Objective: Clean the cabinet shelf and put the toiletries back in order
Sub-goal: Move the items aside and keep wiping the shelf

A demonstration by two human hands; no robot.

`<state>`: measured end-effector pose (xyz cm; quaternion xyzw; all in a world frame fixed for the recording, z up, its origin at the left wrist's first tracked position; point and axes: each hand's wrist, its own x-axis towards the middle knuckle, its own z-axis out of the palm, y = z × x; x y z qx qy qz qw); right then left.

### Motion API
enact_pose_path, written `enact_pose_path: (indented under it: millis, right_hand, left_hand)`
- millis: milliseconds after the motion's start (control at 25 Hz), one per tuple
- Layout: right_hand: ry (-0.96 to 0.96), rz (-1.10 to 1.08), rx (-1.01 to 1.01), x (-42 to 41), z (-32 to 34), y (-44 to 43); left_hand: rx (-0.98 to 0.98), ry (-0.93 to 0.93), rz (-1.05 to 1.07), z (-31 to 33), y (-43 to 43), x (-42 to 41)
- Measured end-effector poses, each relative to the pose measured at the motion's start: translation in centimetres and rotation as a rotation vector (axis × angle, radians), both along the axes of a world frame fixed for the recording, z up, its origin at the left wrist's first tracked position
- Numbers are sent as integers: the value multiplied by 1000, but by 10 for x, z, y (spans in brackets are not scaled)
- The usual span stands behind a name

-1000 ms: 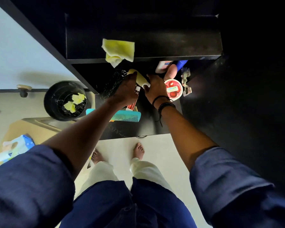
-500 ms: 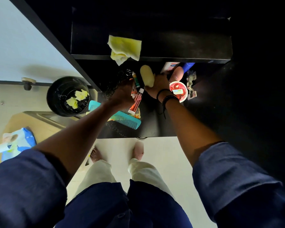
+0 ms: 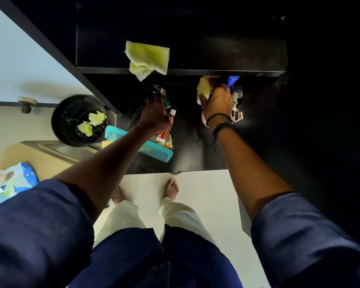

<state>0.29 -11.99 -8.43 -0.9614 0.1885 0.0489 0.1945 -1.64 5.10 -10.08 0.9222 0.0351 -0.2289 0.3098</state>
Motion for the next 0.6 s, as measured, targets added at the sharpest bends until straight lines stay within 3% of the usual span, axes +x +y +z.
enact_pose_path:
  millis: [360, 520, 600]
  right_hand:
    - [-36, 57, -66, -5, 16, 1]
    - [-229, 216, 44, -25, 2, 19]
    - [-232, 267, 82, -33, -10, 32]
  left_hand:
    - [-46, -55, 8, 4, -1, -4]
    - [-51, -52, 18, 6, 4, -8]
    - [-65, -30, 51, 4, 8, -9]
